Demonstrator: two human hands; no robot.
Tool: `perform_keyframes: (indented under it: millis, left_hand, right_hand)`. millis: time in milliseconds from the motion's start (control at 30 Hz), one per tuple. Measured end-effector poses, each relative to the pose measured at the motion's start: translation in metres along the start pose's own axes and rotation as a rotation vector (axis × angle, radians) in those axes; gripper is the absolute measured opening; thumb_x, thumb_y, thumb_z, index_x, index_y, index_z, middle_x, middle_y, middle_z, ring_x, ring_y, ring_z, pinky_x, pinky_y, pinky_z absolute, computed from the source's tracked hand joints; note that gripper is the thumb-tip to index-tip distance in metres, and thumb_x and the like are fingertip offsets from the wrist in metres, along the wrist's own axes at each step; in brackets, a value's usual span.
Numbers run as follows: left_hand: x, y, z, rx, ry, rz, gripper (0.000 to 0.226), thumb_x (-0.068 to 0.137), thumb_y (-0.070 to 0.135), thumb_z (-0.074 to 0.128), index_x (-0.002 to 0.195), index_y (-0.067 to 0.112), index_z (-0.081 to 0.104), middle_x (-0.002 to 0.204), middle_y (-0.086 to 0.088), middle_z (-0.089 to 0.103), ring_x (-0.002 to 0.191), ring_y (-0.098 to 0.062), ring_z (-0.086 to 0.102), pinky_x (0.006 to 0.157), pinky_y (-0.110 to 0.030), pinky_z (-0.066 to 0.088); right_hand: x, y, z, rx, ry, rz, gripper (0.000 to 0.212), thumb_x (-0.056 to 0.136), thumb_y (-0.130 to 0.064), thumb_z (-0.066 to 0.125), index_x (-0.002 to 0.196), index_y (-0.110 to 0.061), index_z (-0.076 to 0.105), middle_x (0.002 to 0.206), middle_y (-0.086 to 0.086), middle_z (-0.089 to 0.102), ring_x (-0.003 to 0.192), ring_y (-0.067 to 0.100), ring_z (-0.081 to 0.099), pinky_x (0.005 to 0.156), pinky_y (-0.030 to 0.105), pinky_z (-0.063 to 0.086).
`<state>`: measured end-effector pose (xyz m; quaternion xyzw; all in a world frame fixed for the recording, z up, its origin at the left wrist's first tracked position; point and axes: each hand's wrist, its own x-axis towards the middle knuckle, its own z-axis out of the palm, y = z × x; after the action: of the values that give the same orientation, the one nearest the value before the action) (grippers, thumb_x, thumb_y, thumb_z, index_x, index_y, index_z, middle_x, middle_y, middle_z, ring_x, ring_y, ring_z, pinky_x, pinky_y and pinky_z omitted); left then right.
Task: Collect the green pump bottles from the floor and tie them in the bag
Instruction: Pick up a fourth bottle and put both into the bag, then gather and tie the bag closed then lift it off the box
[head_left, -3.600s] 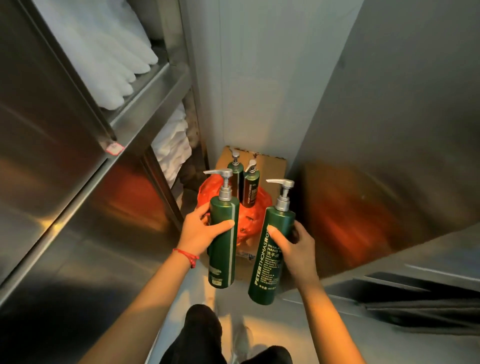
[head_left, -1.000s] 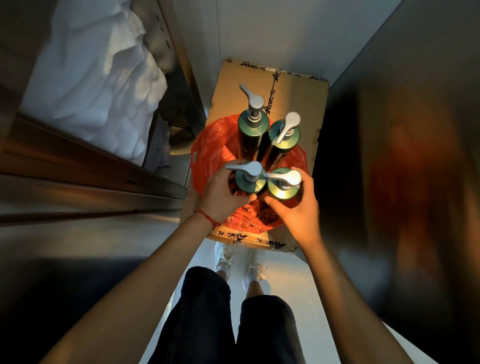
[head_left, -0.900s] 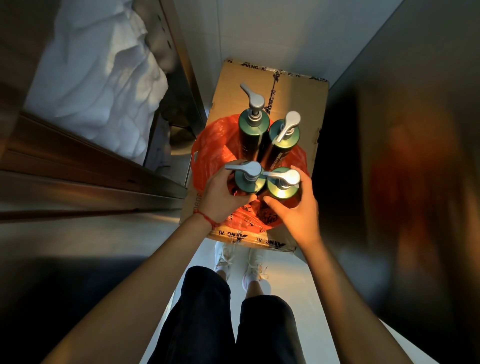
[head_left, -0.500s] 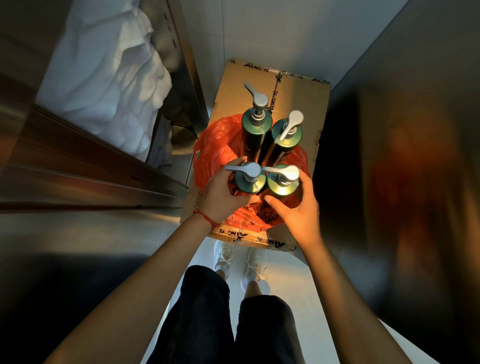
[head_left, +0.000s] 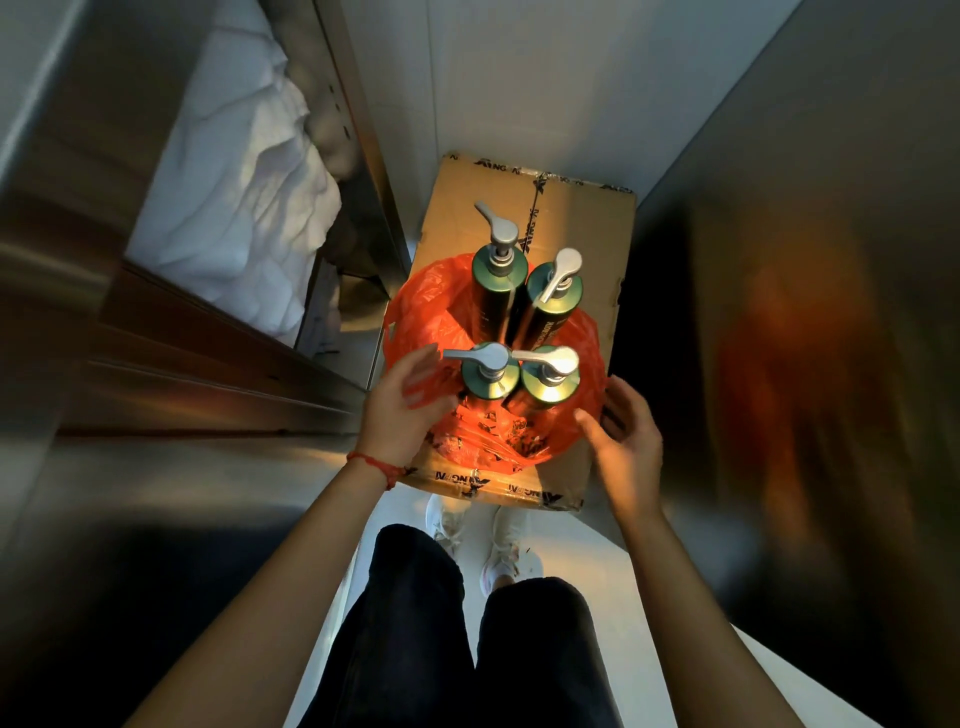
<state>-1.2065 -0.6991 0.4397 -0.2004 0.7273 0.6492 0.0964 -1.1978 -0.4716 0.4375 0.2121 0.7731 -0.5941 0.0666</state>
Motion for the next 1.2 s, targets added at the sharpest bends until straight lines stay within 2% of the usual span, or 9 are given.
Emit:
perform_keyframes:
  millis: [100,233,300,367,433,633,800,967,1200]
  left_hand:
    - [0.009,0.001,-0.009,-0.016,0.094,-0.005,0.049,0.077,-0.006,0.062,0.122,0.006,0.05,0.118,-0.009,0.056,0.109,-0.02,0.054,0.091,-0.033,0.045]
    - [0.03,-0.001,-0.016,-0.048,0.262,-0.023,0.036,0.081,-0.004,0.059,0.117,-0.001,0.054,0.11,-0.011,0.059,0.101,-0.018,0.058,0.089,-0.028,0.045]
    - [0.045,-0.008,-0.019,-0.048,0.345,-0.054,0.032,0.082,-0.001,0.059,0.114,-0.001,0.056,0.107,-0.012,0.061,0.09,-0.009,0.061,0.082,-0.019,0.047]
    - [0.06,-0.018,-0.023,-0.051,0.423,-0.099,0.033,0.082,0.0,0.059,0.115,-0.002,0.056,0.109,-0.012,0.061,0.085,0.0,0.06,0.075,-0.008,0.047]
    - [0.072,-0.029,-0.025,-0.049,0.464,-0.174,0.035,0.084,0.003,0.058,0.118,-0.001,0.054,0.116,-0.015,0.06,0.097,-0.01,0.057,0.082,-0.014,0.045]
    - [0.094,-0.058,-0.027,-0.064,0.439,-0.398,0.04,0.085,0.015,0.06,0.122,0.002,0.052,0.123,-0.019,0.058,0.11,-0.024,0.055,0.093,-0.029,0.042]
    - [0.107,-0.069,-0.026,-0.11,0.398,-0.477,0.029,0.083,0.026,0.062,0.109,0.015,0.063,0.111,-0.013,0.065,0.099,-0.024,0.06,0.087,-0.037,0.048]
    - [0.116,-0.066,-0.025,-0.21,0.388,-0.487,0.027,0.081,0.02,0.066,0.106,0.01,0.065,0.097,-0.011,0.066,0.08,-0.019,0.063,0.073,-0.029,0.051]
    - [0.118,-0.055,-0.022,-0.169,0.364,-0.461,0.029,0.079,0.019,0.067,0.104,0.005,0.064,0.076,-0.003,0.064,0.067,-0.014,0.061,0.058,-0.024,0.048]
  right_hand:
    - [0.009,0.002,-0.004,0.029,0.111,0.04,0.045,0.083,-0.004,0.064,0.126,-0.007,0.051,0.119,0.004,0.057,0.102,0.005,0.056,0.074,0.001,0.044]
    - [0.029,0.013,-0.005,0.041,0.223,0.103,0.038,0.086,-0.005,0.06,0.123,0.001,0.054,0.122,0.016,0.059,0.102,0.014,0.054,0.066,-0.003,0.041]
    - [0.04,0.02,-0.003,0.039,0.252,0.142,0.037,0.086,-0.006,0.06,0.122,0.0,0.055,0.122,0.017,0.06,0.102,0.014,0.055,0.075,0.003,0.044]
    - [0.051,0.029,0.001,0.045,0.27,0.195,0.036,0.087,-0.009,0.059,0.122,-0.002,0.056,0.123,0.017,0.06,0.105,0.016,0.056,0.091,0.023,0.047]
    - [0.061,0.039,0.005,0.057,0.283,0.255,0.035,0.088,-0.012,0.059,0.122,-0.004,0.056,0.123,0.018,0.06,0.109,0.022,0.057,0.098,0.039,0.045]
    - [0.082,0.063,0.013,0.093,0.314,0.391,0.032,0.088,-0.012,0.057,0.119,-0.002,0.057,0.118,0.026,0.061,0.109,0.035,0.058,0.098,0.048,0.046]
    - [0.093,0.068,0.02,0.117,0.315,0.369,0.032,0.088,-0.007,0.058,0.117,0.004,0.057,0.103,0.013,0.062,0.09,0.018,0.058,0.058,0.005,0.047]
    - [0.103,0.067,0.029,0.179,0.306,0.443,0.031,0.086,-0.007,0.06,0.115,0.005,0.059,0.102,0.016,0.064,0.092,0.025,0.061,0.079,0.03,0.05]
    - [0.107,0.066,0.032,0.178,0.319,0.44,0.026,0.083,-0.007,0.064,0.104,0.007,0.064,0.09,0.016,0.066,0.073,0.021,0.059,0.075,0.034,0.051]
